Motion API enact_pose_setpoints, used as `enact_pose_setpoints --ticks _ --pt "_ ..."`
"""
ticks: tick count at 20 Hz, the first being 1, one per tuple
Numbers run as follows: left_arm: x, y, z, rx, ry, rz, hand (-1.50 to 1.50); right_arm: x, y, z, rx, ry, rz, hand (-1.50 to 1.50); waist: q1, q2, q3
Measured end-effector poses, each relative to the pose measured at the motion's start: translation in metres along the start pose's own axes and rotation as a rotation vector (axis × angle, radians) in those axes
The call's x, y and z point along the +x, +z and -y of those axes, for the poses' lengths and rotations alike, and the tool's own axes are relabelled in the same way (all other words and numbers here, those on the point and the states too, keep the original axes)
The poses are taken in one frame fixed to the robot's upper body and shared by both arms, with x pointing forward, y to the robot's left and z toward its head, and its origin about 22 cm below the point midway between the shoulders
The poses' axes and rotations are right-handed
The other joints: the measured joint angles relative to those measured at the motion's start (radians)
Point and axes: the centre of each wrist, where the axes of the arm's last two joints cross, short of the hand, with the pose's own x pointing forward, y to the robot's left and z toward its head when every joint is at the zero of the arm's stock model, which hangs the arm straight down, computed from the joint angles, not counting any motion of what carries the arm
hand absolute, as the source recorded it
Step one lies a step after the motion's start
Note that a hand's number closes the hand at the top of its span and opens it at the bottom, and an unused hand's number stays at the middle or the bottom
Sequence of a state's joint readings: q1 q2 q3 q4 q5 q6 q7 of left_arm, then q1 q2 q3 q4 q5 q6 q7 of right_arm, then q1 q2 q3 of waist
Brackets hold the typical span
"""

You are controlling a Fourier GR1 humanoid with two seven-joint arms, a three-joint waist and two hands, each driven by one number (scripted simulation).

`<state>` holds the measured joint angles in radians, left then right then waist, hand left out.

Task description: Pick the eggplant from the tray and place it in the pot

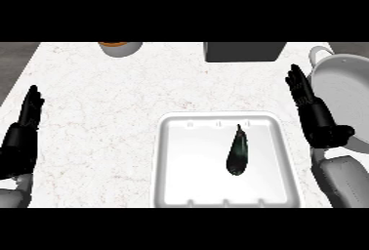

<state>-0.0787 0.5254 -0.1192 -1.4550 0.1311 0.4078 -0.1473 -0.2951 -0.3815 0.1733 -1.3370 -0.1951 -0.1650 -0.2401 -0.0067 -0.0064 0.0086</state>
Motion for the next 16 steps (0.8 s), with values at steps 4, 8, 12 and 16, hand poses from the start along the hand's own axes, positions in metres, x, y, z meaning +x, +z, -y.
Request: enact_pose_setpoints --ticks 4,8,12,16 --pt "0.017 -0.013 0.006 -0.017 0.082 -0.010 0.00 -0.023 -0.001 0.023 -0.052 -0.053 -0.073 1.50 0.009 0.008 -0.005" --pt "0.036 -0.019 0.024 -0.059 0.211 -0.037 0.00 -0.043 0.008 0.059 -0.031 0.119 -0.178 -1.50 0.026 0.019 -0.011" --pt "0.053 -0.022 0.028 -0.099 0.299 -0.086 0.00 -0.085 0.036 0.057 -0.136 0.128 -0.239 -1.50 0.027 0.016 -0.007" --pt "0.060 -0.021 0.029 -0.109 0.328 -0.119 0.00 -0.098 0.047 0.063 -0.136 0.088 -0.166 -1.50 0.018 0.011 -0.007"
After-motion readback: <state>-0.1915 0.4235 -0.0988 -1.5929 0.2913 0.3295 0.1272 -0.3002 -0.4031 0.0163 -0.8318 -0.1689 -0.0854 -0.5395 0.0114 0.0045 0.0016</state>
